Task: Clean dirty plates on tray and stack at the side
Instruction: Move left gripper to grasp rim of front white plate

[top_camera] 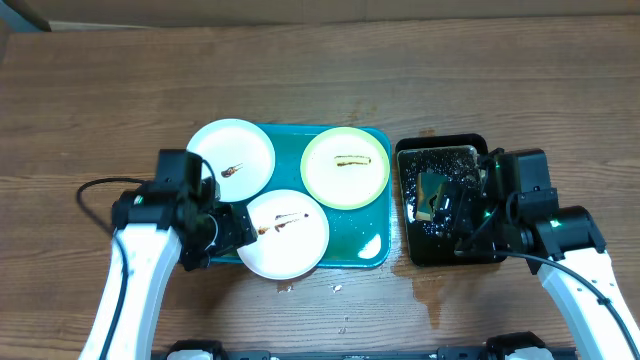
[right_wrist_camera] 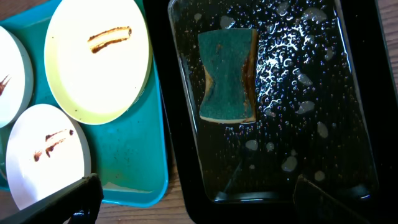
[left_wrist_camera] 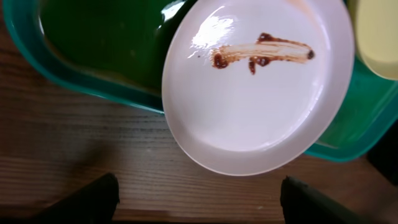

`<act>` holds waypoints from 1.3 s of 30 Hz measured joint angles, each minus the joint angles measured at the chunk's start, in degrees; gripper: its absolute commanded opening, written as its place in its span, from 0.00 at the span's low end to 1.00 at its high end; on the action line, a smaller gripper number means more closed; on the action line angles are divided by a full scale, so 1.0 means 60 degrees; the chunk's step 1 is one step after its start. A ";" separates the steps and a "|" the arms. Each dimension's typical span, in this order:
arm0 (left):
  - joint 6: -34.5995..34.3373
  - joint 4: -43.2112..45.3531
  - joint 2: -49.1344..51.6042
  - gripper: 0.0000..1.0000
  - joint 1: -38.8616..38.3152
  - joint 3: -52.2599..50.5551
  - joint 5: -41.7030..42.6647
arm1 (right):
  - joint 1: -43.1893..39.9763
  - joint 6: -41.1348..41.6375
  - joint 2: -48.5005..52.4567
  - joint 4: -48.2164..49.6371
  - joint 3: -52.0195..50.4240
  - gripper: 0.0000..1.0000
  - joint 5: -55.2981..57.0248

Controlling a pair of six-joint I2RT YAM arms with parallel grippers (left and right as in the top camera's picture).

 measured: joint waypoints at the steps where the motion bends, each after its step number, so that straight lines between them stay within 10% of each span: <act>1: -0.0087 -0.0011 0.0310 0.72 0.0000 -0.0011 0.0025 | -0.0004 -0.0004 0.0015 0.0000 0.0000 1.00 -0.0018; 16: -0.0481 0.0831 0.3719 0.29 0.0000 -0.0062 -0.0273 | -0.0004 0.0000 0.0015 0.0000 0.0000 1.00 -0.0047; 32: -0.0499 0.1308 0.3752 0.26 0.0000 -0.0280 -0.0463 | -0.0004 -0.0004 0.0015 0.0000 0.0000 1.00 -0.0047; 39: -0.0477 0.1698 0.3748 0.04 0.0000 -0.0739 -0.0546 | 0.0000 0.0000 0.0015 -0.0004 0.0000 1.00 -0.0047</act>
